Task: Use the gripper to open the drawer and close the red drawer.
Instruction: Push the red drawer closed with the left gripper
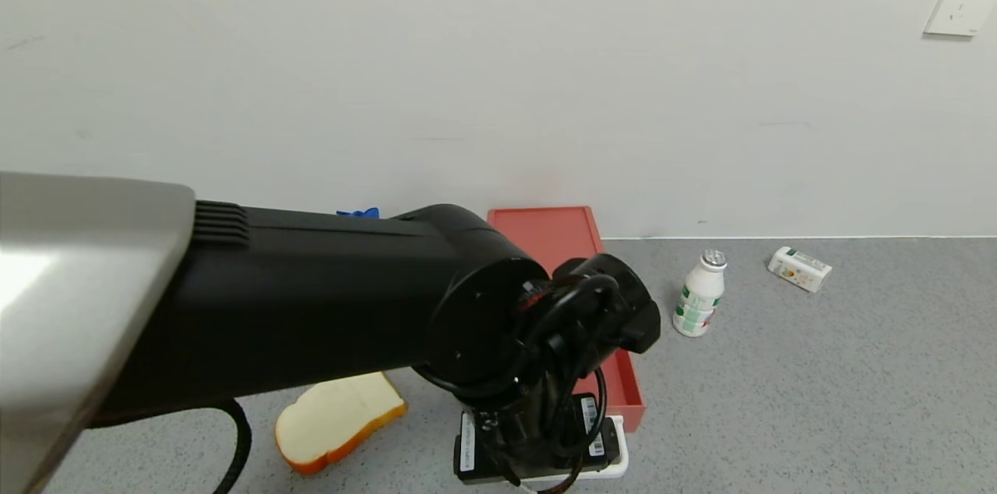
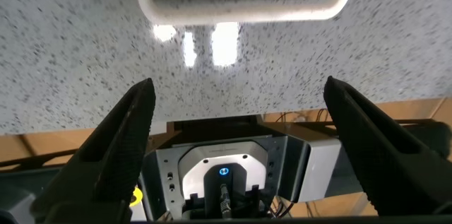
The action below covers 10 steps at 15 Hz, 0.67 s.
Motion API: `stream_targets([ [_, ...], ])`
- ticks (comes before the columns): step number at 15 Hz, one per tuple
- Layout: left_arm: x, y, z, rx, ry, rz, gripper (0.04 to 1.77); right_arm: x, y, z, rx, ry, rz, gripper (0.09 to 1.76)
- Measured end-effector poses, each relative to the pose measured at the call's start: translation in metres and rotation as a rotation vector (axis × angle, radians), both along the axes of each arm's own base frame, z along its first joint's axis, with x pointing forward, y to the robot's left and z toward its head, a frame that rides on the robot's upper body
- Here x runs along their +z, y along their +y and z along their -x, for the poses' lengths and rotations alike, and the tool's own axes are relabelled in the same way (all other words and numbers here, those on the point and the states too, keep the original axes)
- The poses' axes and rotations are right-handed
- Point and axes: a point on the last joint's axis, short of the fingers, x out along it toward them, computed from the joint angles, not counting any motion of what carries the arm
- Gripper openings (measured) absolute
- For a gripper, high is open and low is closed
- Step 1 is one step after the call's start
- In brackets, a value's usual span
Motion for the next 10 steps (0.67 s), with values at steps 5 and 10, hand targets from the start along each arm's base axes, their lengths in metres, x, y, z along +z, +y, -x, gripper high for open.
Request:
stream_targets([
  [5, -0.023, -0.010, 0.006, 0.012, 0.031, -0.053, 1.72, 0.000, 0.000, 0.000, 0.000, 0.000, 0.000, 1.71],
  [10, -0.040, -0.017, 0.011, 0.017, 0.028, -0.046, 1.72, 0.000, 0.000, 0.000, 0.000, 0.000, 0.000, 1.71],
])
